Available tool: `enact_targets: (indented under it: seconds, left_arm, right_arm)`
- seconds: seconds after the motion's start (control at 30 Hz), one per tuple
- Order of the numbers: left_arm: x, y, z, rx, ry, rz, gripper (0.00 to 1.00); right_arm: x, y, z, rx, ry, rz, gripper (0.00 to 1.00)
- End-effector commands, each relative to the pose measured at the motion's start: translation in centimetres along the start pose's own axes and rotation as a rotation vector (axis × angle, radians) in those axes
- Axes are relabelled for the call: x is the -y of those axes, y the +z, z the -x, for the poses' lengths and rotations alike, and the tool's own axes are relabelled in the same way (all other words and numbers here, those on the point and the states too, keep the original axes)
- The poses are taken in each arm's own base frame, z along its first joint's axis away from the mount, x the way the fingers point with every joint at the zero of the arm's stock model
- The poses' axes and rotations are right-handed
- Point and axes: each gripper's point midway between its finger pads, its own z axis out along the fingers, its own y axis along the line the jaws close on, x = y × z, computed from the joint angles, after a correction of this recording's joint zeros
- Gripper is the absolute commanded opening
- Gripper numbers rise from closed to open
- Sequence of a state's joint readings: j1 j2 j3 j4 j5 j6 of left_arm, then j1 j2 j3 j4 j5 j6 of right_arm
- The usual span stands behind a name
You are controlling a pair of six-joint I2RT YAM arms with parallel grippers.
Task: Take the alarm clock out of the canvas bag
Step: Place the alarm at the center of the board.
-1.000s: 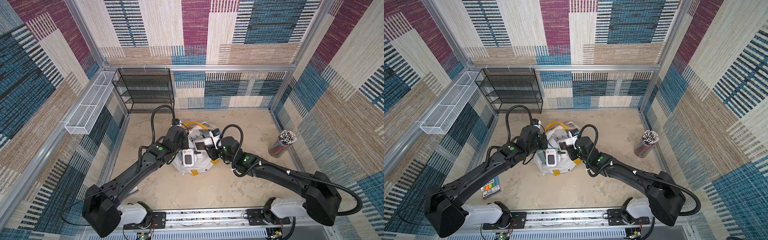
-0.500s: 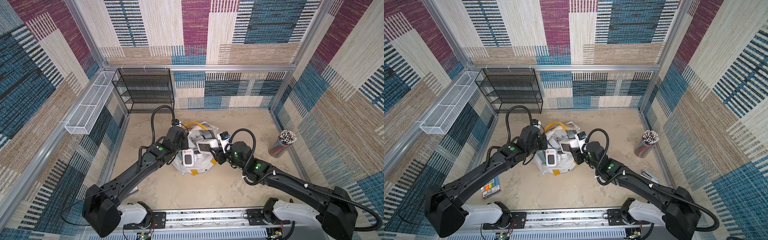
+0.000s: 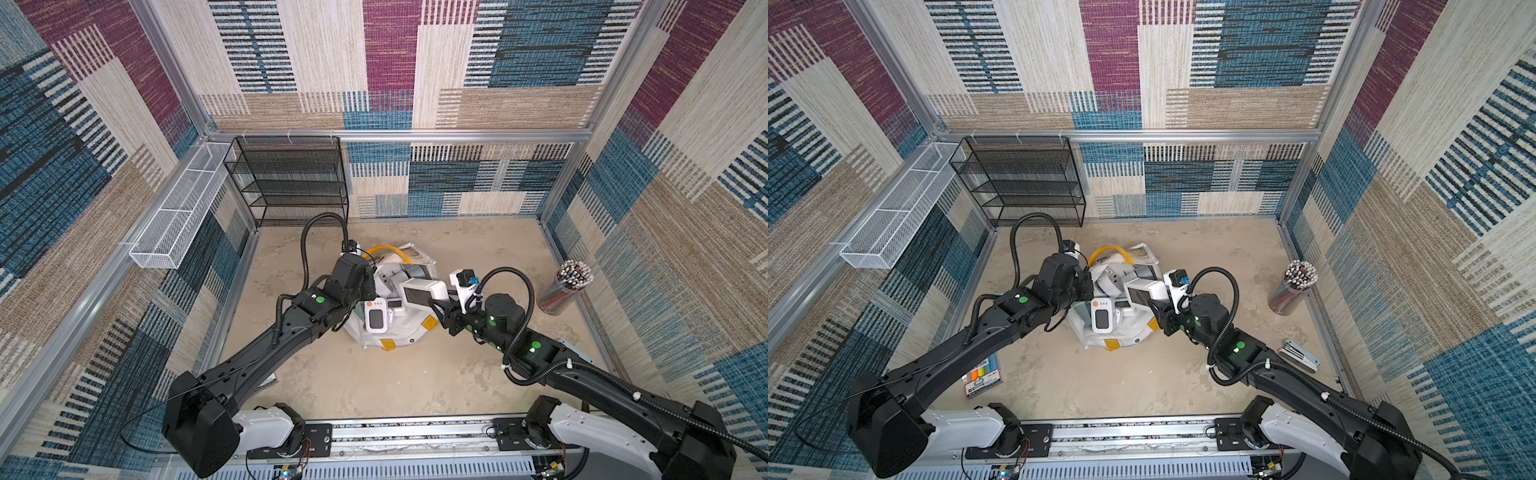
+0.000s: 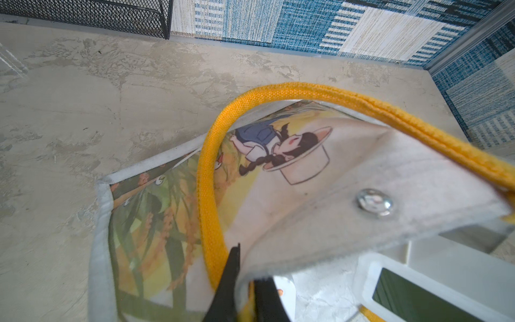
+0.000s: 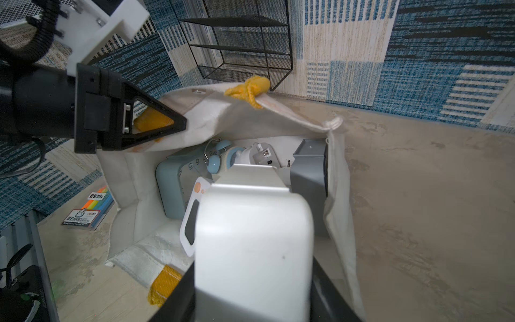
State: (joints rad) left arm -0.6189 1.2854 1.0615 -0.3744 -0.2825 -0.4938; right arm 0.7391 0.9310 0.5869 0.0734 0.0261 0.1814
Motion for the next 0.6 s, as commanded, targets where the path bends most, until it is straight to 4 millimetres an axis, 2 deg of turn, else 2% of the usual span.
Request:
enact_targets:
  seconds: [0.0,0.27,0.57]
  left_arm:
    - [-1.4,-0.1,-0.8,-0.021,-0.005,0.061,0.00]
    - [-2.0,-0.3,-1.1,-0.019,0.001,0.087,0.00]
    - [-2.1,-0.2,-1.1,-0.022,0.005,0.096,0.00]
  right_arm:
    - [-0.4,-0.8,2.3,0.101,0.024,0.041,0.29]
    - [0.6,-3.2,3.9,0.187,0.038,0.035,0.30]
    - [1.8,-5.0,4.8,0.228,0.020,-0.016,0.31]
